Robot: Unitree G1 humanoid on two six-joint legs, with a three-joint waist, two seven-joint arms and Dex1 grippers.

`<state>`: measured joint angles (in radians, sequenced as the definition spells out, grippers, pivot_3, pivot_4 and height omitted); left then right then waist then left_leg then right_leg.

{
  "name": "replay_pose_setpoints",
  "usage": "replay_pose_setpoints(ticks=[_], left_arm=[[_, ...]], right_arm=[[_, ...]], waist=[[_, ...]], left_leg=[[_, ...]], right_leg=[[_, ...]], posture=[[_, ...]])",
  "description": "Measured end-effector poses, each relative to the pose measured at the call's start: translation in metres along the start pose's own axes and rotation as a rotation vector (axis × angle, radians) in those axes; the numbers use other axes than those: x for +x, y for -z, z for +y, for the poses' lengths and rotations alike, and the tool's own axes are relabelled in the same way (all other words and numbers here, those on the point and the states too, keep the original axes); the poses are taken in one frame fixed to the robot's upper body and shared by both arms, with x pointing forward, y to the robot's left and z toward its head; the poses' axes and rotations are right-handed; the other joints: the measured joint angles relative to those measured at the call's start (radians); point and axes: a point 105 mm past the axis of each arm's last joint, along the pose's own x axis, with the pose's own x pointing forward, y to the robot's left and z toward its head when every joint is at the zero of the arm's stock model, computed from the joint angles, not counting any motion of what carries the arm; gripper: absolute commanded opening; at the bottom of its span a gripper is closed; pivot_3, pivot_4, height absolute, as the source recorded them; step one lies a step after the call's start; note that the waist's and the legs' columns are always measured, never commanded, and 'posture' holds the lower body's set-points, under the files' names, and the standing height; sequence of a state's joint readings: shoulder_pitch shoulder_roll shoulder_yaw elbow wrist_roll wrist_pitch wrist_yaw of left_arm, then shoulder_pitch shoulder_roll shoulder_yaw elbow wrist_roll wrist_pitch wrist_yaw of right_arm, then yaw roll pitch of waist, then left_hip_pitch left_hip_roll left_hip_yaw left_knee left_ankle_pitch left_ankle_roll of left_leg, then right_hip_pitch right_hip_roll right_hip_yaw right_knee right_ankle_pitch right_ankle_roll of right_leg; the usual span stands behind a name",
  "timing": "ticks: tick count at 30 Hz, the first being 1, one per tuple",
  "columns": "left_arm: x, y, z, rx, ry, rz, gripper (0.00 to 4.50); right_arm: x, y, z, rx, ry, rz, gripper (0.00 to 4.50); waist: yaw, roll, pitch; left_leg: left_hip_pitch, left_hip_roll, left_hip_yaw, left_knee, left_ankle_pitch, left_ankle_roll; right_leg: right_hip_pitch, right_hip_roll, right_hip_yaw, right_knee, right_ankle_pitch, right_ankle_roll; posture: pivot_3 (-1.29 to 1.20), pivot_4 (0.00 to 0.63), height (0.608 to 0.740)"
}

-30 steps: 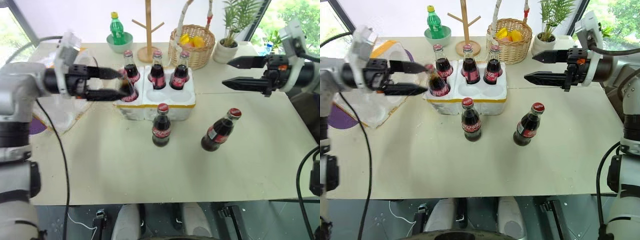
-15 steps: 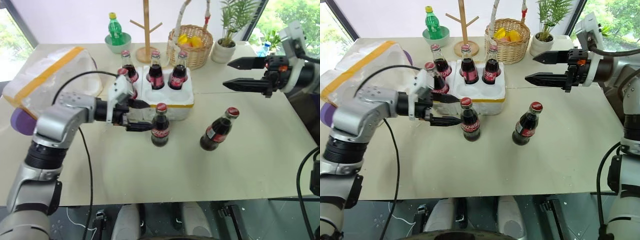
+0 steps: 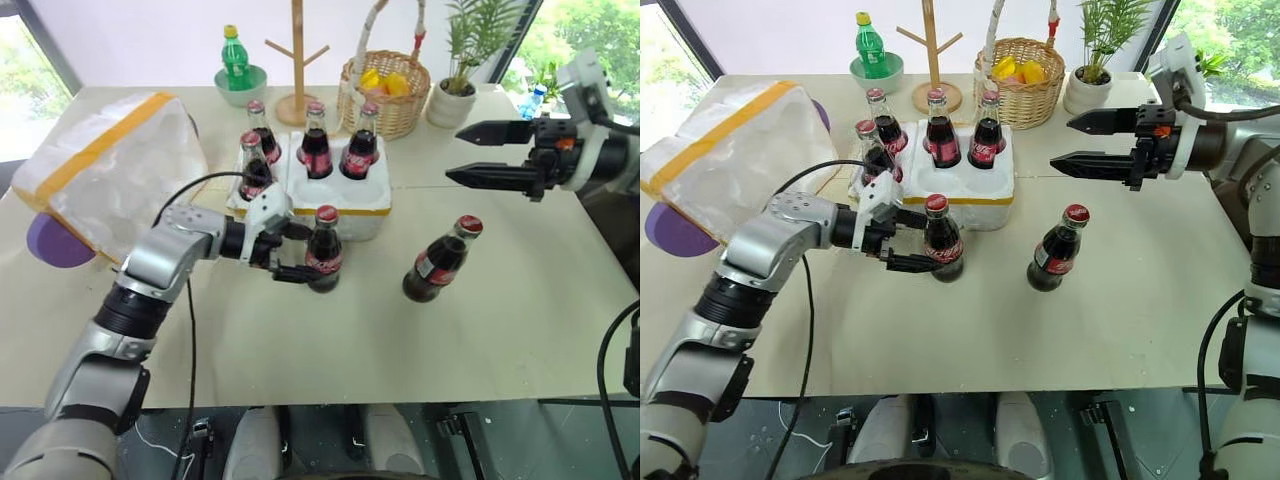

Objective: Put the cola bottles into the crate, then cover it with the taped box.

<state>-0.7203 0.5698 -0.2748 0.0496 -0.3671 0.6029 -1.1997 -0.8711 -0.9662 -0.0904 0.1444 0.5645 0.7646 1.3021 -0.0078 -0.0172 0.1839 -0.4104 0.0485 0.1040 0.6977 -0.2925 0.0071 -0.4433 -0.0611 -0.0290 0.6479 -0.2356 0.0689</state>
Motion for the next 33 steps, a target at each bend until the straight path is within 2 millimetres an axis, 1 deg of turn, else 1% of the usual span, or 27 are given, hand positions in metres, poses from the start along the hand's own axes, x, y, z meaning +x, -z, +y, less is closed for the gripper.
replay_pose_setpoints(ticks=[3, 6, 7, 9, 11, 15, 17, 18, 19, 21, 22, 23, 24, 26, 28, 31, 33], left_arm=[[0.01, -0.004, -0.004, 0.004, 0.032, -0.018, 4.44], [0.014, -0.008, -0.005, 0.012, 0.045, -0.031, 4.44], [0.014, -0.009, -0.005, 0.014, 0.046, -0.032, 4.21], [0.014, -0.009, -0.005, 0.013, 0.044, -0.032, 3.56], [0.01, -0.011, -0.003, 0.021, 0.034, -0.036, 2.67], [0.002, -0.012, 0.0, -0.021, 0.028, -0.039, 2.63], [-0.003, -0.018, 0.001, -0.06, 0.029, -0.074, 2.63], [-0.005, -0.024, 0.002, -0.072, 0.025, -0.095, 2.63], [-0.007, -0.034, 0.006, -0.078, 0.005, -0.125, 2.63], [-0.012, -0.067, 0.016, -0.052, -0.064, -0.218, 2.63], [-0.015, -0.08, 0.019, -0.036, -0.095, -0.253, 2.63], [-0.02, -0.1, 0.026, -0.029, -0.159, -0.309, 2.63], [-0.023, -0.114, 0.031, -0.026, -0.222, -0.349, 2.63], [-0.028, -0.131, 0.043, -0.04, -0.349, -0.389, 2.63], [-0.03, -0.133, 0.054, -0.071, -0.457, -0.384, 2.63], [-0.027, -0.123, 0.063, -0.115, -0.547, -0.326, 2.63], [-0.023, -0.117, 0.065, -0.137, -0.575, -0.284, 2.63]], right_arm=[[0.001, 0.002, 0.002, 0.005, -0.006, 0.004, 4.5], [0.002, 0.004, 0.006, -0.003, -0.023, 0.014, 4.5], [0.002, 0.005, 0.007, -0.002, -0.03, 0.017, 4.5], [0.002, 0.004, 0.009, -0.005, -0.039, 0.021, 4.5], [0.0, 0.003, 0.01, -0.008, -0.04, 0.028, 4.5], [0.0, 0.002, 0.013, -0.011, -0.059, 0.026, 4.5], [0.0, 0.002, 0.014, -0.006, -0.066, 0.026, 4.5], [0.0, 0.002, 0.014, -0.004, -0.072, 0.024, 4.5], [0.0, 0.001, 0.015, -0.005, -0.079, 0.024, 4.5], [0.001, -0.001, 0.02, -0.013, -0.102, 0.022, 4.5], [0.002, -0.002, 0.021, -0.017, -0.109, 0.021, 4.5], [0.002, -0.002, 0.022, -0.021, -0.111, 0.022, 4.5], [0.002, -0.003, 0.022, -0.023, -0.111, 0.023, 4.5], [0.002, -0.003, 0.022, -0.025, -0.109, 0.023, 4.5], [0.002, -0.003, 0.022, -0.026, -0.105, 0.023, 4.5], [0.002, -0.003, 0.021, -0.027, -0.1, 0.023, 4.5], [0.002, -0.003, 0.021, -0.029, -0.094, 0.022, 4.5]], waist=[[-0.001, 0.0, 0.0], [-0.001, 0.0, 0.0], [-0.002, 0.0, 0.0], [-0.002, 0.0, 0.0], [-0.003, 0.0, 0.0], [-0.003, 0.0, 0.0], [-0.003, 0.0, 0.0], [-0.002, 0.0, 0.0], [0.001, 0.0, 0.0], [0.008, -0.001, 0.001], [0.01, -0.001, 0.001], [0.012, -0.001, 0.001], [0.014, -0.001, 0.001], [0.017, -0.001, 0.001], [0.017, -0.001, 0.001], [0.016, -0.001, 0.001], [0.018, -0.001, 0.001]], left_leg=[[0.0, 0.0, 0.0, 0.0, 0.0, 0.0], [0.0, 0.0, -0.001, 0.0, 0.0, 0.0], [0.0, 0.0, -0.001, 0.0, 0.0, 0.0], [0.0, 0.0, -0.001, 0.0, 0.0, 0.0], [0.0, 0.0, -0.002, 0.0, 0.0, 0.0], [0.0, 0.0, -0.002, 0.0, 0.0, 0.0], [0.0, 0.0, -0.003, 0.0, 0.0, 0.0], [0.0, 0.0, -0.003, 0.0, 0.0, 0.0], [-0.001, 0.0, -0.003, 0.0, 0.0, 0.0], [-0.001, 0.0, -0.004, 0.001, 0.0, 0.0], [-0.001, 0.0, -0.004, 0.001, 0.0, 0.001], [-0.001, 0.0, -0.004, 0.001, -0.001, 0.001], [-0.001, 0.0, -0.004, 0.001, -0.001, 0.001], [-0.001, 0.0, -0.004, 0.001, -0.001, 0.001], [-0.001, 0.0, -0.004, 0.0, -0.001, 0.001], [-0.001, 0.0, -0.003, 0.0, 0.0, 0.001], [-0.001, 0.0, -0.003, 0.0, 0.0, 0.0]], right_leg=[[0.0, 0.0, 0.0, 0.0, 0.0, 0.0], [0.0, 0.0, 0.0, 0.0, 0.0, 0.0], [0.0, 0.0, 0.0, 0.0, 0.0, 0.0], [0.0, 0.0, 0.0, 0.0, 0.0, 0.0], [0.0, 0.0, 0.0, 0.0, 0.0, 0.0], [0.0, 0.0, 0.0, 0.0, 0.0, 0.0], [0.0, 0.0, 0.0, 0.0, 0.0, 0.0], [0.0, 0.0, 0.0, 0.0, 0.0, 0.0], [0.0, 0.0, 0.0, 0.0, 0.0, 0.0], [0.0, -0.001, 0.0, 0.0, 0.0, 0.0], [0.0, -0.001, 0.0, 0.0, 0.0, 0.0], [0.0, -0.001, 0.0, 0.0, 0.0, 0.001], [0.0, -0.001, 0.0, 0.0, 0.0, 0.001], [0.0, -0.001, 0.0, 0.0, 0.0, 0.001], [0.0, 0.0, 0.0, 0.0, 0.0, 0.001], [0.0, 0.0, 0.0, 0.0, 0.0, 0.001], [0.0, 0.0, 0.0, 0.0, 0.0, 0.001]], posture=[[0.0, 0.15, 0.74], [0.0, 0.15, 0.74], [0.0, 0.15, 0.74], [0.0, 0.15, 0.74], [0.0, 0.15, 0.74], [0.0, 0.15, 0.74], [0.0, 0.15, 0.74], [0.0, 0.15, 0.74], [0.0, 0.15, 0.74], [0.0, 0.15, 0.74], [0.0, 0.15, 0.74], [0.0, 0.15, 0.74], [0.0, 0.15, 0.74], [0.0, 0.15, 0.74], [0.0, 0.15, 0.74], [0.0, 0.15, 0.74], [0.0, 0.15, 0.74]])
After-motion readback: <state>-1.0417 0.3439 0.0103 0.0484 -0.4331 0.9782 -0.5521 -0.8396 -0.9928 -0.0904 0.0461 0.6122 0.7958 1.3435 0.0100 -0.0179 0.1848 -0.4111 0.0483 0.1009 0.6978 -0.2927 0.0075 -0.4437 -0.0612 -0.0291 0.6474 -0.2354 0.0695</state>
